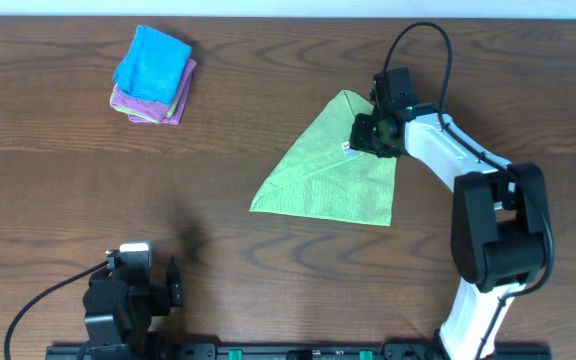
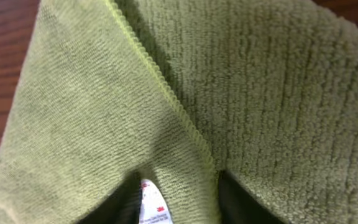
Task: Fold the cloth
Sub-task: 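Pull the cloth corner back and spread it flat with the right gripper, then release the cloth and move the right gripper to its right edge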
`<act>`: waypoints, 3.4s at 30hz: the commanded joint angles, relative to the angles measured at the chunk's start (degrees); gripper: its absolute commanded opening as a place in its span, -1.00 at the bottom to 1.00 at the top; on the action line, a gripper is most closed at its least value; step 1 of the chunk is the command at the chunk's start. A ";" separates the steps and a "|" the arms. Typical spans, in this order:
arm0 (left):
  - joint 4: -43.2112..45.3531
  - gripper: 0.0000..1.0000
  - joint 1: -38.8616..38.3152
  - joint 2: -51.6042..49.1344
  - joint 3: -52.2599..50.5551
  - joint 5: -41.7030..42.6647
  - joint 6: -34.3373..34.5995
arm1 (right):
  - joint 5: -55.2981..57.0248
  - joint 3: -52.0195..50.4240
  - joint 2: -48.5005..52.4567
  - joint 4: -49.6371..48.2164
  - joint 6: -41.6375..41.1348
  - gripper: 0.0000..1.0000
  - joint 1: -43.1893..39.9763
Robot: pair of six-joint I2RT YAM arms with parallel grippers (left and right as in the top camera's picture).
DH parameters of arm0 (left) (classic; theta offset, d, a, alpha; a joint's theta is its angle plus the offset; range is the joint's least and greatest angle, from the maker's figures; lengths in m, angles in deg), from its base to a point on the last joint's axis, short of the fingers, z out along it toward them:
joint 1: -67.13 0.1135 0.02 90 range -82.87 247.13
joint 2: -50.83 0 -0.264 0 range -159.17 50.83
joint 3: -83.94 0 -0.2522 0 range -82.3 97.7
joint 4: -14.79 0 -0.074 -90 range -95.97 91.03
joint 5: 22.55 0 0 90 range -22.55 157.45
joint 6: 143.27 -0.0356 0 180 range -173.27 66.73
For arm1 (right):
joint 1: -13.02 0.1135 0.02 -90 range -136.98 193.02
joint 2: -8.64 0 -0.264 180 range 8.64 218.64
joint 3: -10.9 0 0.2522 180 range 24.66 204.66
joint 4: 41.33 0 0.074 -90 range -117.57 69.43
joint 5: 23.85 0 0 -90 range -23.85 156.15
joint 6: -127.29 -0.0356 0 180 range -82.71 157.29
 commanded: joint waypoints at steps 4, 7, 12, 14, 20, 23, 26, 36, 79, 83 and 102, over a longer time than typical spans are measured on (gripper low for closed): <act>-1.68 0.90 -0.31 0.37 -2.21 -1.07 -0.44 | 0.55 0.70 1.29 0.09 -0.31 -0.64 -0.17; -1.68 0.90 -0.31 0.37 -2.21 -1.05 -0.44 | 0.52 0.70 1.29 -0.15 -0.28 -0.85 -0.13; -1.68 0.90 -0.31 0.37 -2.21 -1.07 -0.44 | -3.87 1.11 0.92 -2.34 2.23 -0.98 0.26; -1.68 0.90 -0.31 0.37 -2.21 -1.05 -0.44 | -5.88 1.64 0.33 -3.82 2.32 -0.97 1.05; -1.68 0.90 -0.31 0.37 -2.21 -1.05 -0.44 | -8.94 4.90 -0.22 -6.01 2.27 -0.97 5.16; -1.68 0.90 -0.31 0.37 -2.21 -1.07 -0.44 | -8.92 5.92 -0.22 -8.02 2.21 -0.97 8.09; -1.68 0.90 -0.31 0.37 -2.21 -1.05 -0.44 | -8.87 6.12 -0.22 -11.82 0.81 -0.97 10.54; -1.68 0.90 -0.31 0.37 -2.21 -1.07 -0.44 | -8.46 6.14 3.15 -26.97 -7.39 -0.97 13.64; -1.62 0.90 -0.31 0.37 -2.21 -0.94 -0.42 | -7.93 15.63 -11.78 24.37 18.95 0.98 4.31; 1.36 0.90 -0.31 0.37 -2.19 7.21 -0.39 | -7.80 13.14 -14.08 27.78 21.40 0.98 4.04; 7.98 0.91 -0.35 -23.91 16.65 29.62 13.09 | -8.68 -18.16 -41.35 17.64 15.85 0.99 -2.21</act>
